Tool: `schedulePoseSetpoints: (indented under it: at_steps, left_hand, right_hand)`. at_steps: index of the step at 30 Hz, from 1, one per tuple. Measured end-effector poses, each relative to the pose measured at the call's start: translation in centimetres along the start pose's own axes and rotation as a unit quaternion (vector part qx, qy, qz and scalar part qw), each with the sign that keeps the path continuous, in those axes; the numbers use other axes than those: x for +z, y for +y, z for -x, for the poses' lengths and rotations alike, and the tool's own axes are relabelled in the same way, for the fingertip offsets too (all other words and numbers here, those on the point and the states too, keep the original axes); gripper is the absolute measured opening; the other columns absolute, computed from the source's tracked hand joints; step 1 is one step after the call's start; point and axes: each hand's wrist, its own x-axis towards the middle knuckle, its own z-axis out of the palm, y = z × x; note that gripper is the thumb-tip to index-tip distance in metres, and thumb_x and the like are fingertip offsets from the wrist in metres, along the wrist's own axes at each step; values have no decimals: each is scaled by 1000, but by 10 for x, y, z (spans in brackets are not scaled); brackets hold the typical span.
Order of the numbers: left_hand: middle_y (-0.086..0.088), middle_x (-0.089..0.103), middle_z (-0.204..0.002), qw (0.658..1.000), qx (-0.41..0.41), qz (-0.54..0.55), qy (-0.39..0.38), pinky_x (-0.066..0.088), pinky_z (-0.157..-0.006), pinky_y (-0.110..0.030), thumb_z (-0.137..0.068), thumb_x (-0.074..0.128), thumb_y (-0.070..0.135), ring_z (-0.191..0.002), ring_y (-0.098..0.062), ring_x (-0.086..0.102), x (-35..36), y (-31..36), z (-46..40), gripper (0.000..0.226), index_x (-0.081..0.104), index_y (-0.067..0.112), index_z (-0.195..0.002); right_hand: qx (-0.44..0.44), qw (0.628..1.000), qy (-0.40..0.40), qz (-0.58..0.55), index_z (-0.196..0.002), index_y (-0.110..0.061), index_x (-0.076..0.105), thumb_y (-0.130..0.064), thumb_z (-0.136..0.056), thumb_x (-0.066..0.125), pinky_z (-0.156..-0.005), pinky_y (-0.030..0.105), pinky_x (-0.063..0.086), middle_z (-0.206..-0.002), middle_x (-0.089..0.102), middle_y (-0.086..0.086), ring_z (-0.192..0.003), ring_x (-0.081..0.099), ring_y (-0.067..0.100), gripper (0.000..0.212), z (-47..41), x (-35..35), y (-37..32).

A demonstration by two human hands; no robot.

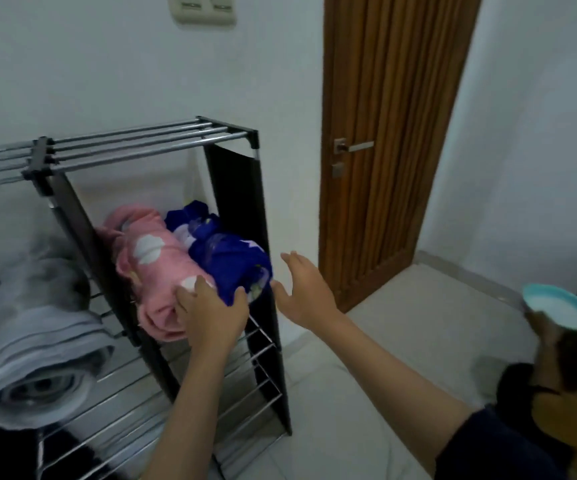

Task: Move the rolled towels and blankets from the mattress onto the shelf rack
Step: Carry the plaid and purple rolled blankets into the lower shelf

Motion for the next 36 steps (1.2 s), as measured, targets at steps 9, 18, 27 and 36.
schedulePoseSetpoints:
  at_steps: [9, 18, 27, 36]
  left_hand:
    - [-20, 36, -149, 958, 127, 70, -249, 34, -110, -42, -86, 60, 36, -135, -36, 40, 80, 49, 241, 73, 31, 5, -146]
    - [-17, 46, -143, 803, 293, 18, -519, 43, -100, -36, -89, 59, 33, -128, -34, 47, 152, 74, 522, 58, 42, 6, -137]
    - [-13, 39, -146, 554, 447, -59, -700, 37, -97, -30, -92, 55, 32, -131, -29, 43, 168, 67, 772, 58, 37, 7, -141]
    - [-19, 46, -139, 336, 533, -163, -760, 47, -100, -42, -86, 57, 35, -123, -35, 51, 187, 26, 953, 63, 39, 3, -137]
  right_hand:
    - [237, 955, 179, 23, -142, -3, 34, -23, -91, 55, -111, 27, 25, -147, 41, 14, -137, 36, 25, 59, 265, -148, 84]
    - [463, 778, 423, 43, -140, -6, 38, -26, -91, 54, -109, 36, 36, -141, 46, 13, -133, 41, 28, 55, 572, -256, 104]
    - [622, 485, 605, 111, -133, -1, 44, -15, -86, 57, -100, 34, 36, -130, 50, 22, -122, 47, 35, 51, 801, -290, 59]
    - [702, 222, 662, 137, -120, 3, 52, -9, -79, 60, -94, 43, 38, -115, 50, 29, -109, 47, 43, 43, 937, -303, 28]
